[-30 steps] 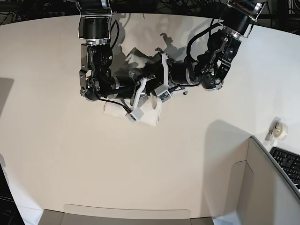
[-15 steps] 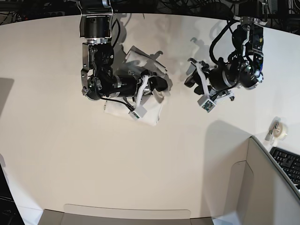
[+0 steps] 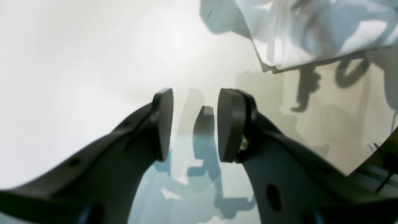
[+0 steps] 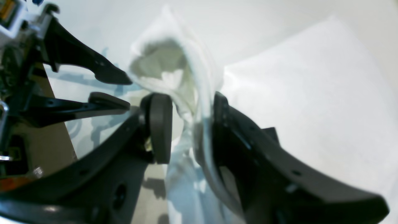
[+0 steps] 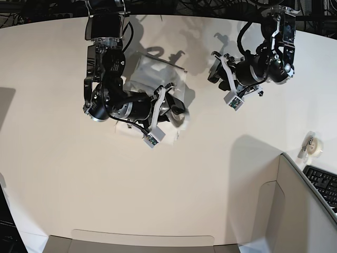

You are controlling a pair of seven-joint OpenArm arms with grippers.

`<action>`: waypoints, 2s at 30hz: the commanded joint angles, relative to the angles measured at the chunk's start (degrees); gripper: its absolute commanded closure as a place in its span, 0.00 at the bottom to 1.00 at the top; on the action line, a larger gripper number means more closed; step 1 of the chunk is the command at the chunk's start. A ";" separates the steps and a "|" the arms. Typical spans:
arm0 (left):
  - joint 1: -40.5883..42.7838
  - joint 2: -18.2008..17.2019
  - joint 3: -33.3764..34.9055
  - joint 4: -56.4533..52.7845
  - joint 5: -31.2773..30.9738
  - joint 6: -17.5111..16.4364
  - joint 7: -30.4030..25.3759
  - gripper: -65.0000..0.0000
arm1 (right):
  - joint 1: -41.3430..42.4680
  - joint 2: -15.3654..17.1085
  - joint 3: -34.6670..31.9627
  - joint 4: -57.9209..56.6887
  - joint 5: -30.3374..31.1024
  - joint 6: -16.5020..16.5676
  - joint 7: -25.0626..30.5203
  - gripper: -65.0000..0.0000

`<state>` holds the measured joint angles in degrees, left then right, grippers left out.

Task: Layout the t-shirt on the table in an organized manner, then fold the t-shirt properly
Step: 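Release the bundle with the left gripper and move it away, then pull the bundle's edge with the right gripper to flatten it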

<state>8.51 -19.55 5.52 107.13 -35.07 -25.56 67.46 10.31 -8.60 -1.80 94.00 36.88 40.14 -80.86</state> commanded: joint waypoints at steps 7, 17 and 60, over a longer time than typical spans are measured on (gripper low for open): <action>-0.56 -0.45 -0.29 0.78 -0.75 -0.24 -0.78 0.64 | 0.64 -0.40 -1.76 0.82 1.23 -0.14 0.86 0.66; -0.65 -0.45 -0.29 0.69 -0.75 -0.24 -0.78 0.64 | -0.59 -0.40 -5.45 0.82 1.23 -0.14 0.86 0.32; -1.08 -0.19 -0.20 -3.00 -0.75 -0.24 -1.04 0.97 | 1.61 9.17 1.32 1.08 5.45 -0.14 0.86 1.00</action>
<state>8.05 -19.31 5.52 103.37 -35.09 -25.56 67.37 10.92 1.23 -0.01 93.91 40.42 40.16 -81.01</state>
